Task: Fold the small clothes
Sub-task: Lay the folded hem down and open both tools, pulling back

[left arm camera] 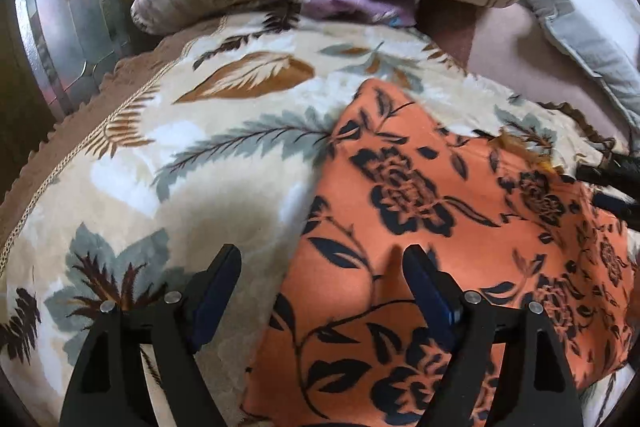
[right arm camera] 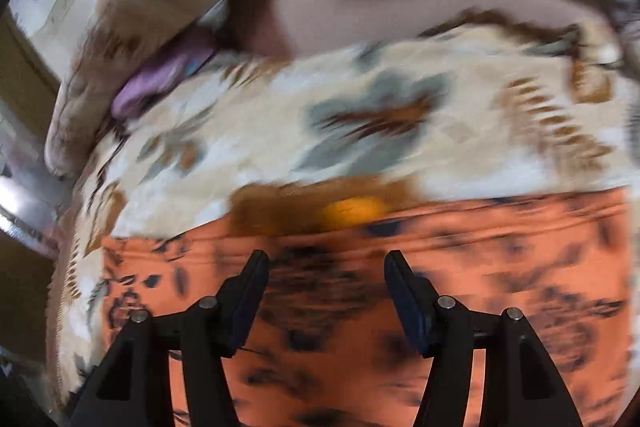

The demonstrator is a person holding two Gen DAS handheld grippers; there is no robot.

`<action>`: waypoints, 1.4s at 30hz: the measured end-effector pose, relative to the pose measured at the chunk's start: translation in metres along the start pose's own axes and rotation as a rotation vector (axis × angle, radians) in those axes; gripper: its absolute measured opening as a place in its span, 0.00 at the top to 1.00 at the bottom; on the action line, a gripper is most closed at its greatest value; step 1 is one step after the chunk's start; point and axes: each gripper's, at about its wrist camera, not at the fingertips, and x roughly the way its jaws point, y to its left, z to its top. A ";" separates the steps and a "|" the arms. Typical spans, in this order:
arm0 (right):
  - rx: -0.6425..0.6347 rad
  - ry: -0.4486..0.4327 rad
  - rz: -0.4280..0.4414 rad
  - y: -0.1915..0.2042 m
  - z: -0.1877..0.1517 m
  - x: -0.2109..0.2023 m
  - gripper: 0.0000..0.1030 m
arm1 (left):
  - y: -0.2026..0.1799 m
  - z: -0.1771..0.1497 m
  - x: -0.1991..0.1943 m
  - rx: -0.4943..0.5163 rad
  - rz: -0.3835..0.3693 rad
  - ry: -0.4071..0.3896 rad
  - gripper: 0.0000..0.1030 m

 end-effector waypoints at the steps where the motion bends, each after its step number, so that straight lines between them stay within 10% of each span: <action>1: 0.031 -0.014 -0.016 -0.019 -0.001 -0.009 0.38 | -0.001 0.000 -0.002 -0.001 -0.013 -0.006 0.18; 11: 0.382 -0.001 -0.083 -0.174 -0.001 -0.013 0.47 | -0.006 -0.009 0.020 0.002 0.019 0.077 0.17; 17: 0.146 -0.054 0.020 -0.071 0.014 -0.035 0.47 | 0.017 0.002 0.000 -0.080 0.076 0.002 0.17; 27: -0.204 0.221 0.287 0.170 -0.027 0.041 0.53 | 0.043 0.005 0.010 -0.130 0.115 0.078 0.17; 34: -0.189 0.209 0.207 0.210 -0.024 0.098 0.50 | 0.048 0.006 0.009 -0.098 0.120 0.073 0.17; 42: -0.054 0.113 0.255 0.140 -0.009 0.029 0.52 | 0.041 0.012 -0.009 -0.083 0.085 -0.012 0.17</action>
